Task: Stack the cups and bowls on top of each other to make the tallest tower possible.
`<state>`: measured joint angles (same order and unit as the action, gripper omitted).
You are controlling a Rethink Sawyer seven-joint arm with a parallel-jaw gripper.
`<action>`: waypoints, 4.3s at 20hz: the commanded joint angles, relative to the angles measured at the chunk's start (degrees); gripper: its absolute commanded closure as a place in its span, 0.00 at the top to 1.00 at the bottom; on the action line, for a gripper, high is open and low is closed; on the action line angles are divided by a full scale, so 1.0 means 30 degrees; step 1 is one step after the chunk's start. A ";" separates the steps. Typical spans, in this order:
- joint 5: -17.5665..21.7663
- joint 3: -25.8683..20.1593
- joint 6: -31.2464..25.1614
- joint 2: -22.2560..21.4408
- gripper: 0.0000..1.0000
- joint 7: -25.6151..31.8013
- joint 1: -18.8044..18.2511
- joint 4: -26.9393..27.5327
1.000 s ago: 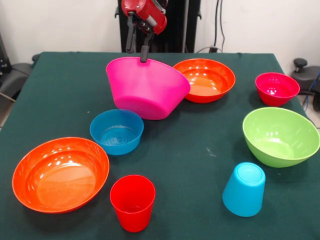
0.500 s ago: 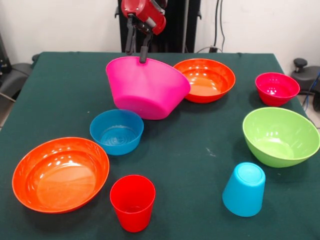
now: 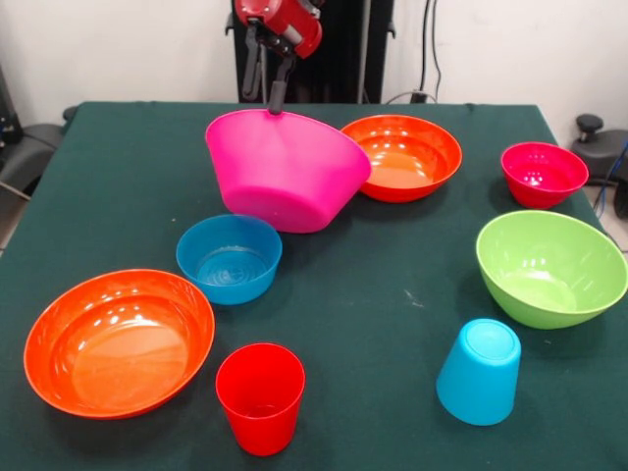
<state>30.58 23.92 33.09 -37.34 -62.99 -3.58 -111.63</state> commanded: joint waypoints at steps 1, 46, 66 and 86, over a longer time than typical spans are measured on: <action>0.1197 -0.1809 -0.2741 0.0160 1.00 -0.3235 0.0208 -0.0756; 0.0001 -0.0058 0.0105 0.2569 1.00 -0.2983 0.1403 -0.0912; -0.1834 0.0851 0.3713 0.4156 1.00 -0.2744 0.1844 -0.0188; -0.2269 0.0934 0.5623 0.5641 1.00 -0.2723 0.1606 0.0734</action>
<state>26.02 31.44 48.74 -23.83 -62.99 1.33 -112.42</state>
